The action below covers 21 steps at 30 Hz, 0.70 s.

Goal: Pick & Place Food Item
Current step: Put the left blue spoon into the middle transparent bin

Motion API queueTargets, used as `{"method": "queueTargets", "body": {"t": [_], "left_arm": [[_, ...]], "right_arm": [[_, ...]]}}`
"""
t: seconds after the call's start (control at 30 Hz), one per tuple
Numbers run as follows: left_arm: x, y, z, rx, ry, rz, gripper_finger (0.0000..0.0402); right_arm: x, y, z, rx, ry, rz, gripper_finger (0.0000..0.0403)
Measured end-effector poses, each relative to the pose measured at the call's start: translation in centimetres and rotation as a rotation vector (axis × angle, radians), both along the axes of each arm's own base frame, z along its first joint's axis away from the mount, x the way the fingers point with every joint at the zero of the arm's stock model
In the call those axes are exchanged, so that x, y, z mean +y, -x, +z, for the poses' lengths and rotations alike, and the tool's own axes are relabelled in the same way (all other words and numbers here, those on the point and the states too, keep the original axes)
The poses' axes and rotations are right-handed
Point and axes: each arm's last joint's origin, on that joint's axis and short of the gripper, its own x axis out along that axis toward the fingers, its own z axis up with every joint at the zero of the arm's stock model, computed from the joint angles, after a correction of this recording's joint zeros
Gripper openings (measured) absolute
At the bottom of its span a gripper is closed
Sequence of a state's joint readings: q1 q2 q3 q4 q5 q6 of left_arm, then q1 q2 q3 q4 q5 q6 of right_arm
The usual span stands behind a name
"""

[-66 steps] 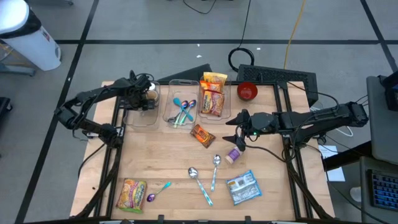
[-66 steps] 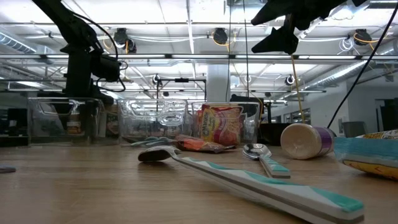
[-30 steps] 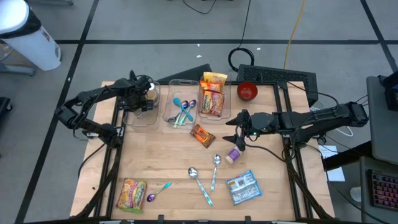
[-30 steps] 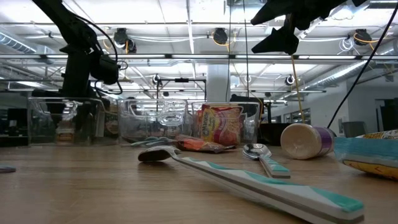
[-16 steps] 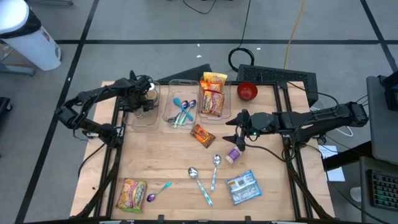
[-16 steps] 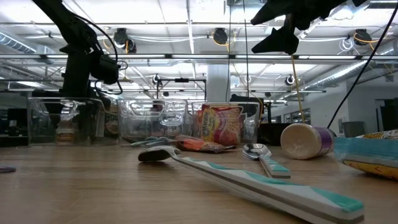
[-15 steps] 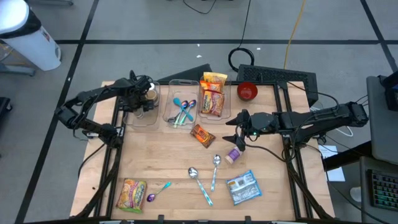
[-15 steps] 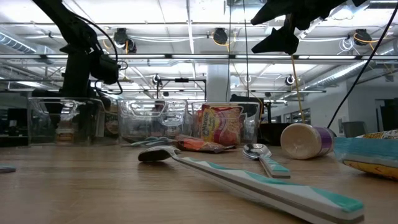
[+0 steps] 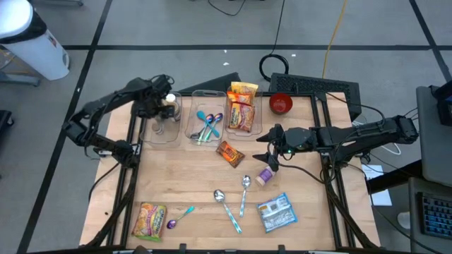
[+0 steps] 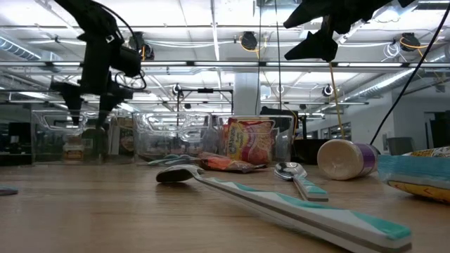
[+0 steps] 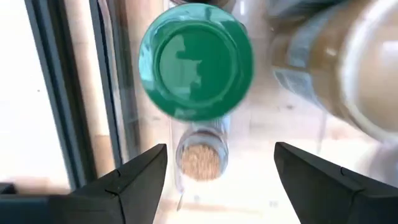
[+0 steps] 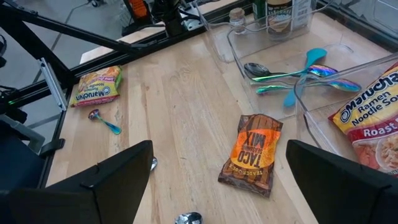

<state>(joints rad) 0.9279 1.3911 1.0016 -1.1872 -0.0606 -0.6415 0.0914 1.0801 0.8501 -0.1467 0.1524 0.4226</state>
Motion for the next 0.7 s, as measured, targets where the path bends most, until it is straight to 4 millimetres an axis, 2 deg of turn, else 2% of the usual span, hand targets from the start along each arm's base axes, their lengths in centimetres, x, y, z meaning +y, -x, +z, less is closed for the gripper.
{"method": "queueTargets", "body": {"t": [0.23, 0.33, 0.47, 0.7], "left_arm": [[-1.0, -0.4, 3.4, 0.028, 0.086, -0.095, 0.0300], [-2.0, -0.9, 5.5, -0.029, 0.062, -0.134, 0.0298], [-3.8, -2.6, 7.9, -0.217, -0.056, -0.148, 0.0289], [-7.8, -7.0, 13.1, -0.745, -0.446, -0.216, 0.0278]], "right_arm": [[0.0, -0.1, 0.2, -0.017, 0.031, 0.005, 0.0364], [-0.1, -0.1, 0.3, -0.034, 0.051, -0.011, 0.0364], [-0.3, -0.3, 0.7, -0.079, 0.047, -0.022, 0.0364], [-0.5, -0.4, 0.9, -0.095, 0.046, -0.030, 0.0364]]}}
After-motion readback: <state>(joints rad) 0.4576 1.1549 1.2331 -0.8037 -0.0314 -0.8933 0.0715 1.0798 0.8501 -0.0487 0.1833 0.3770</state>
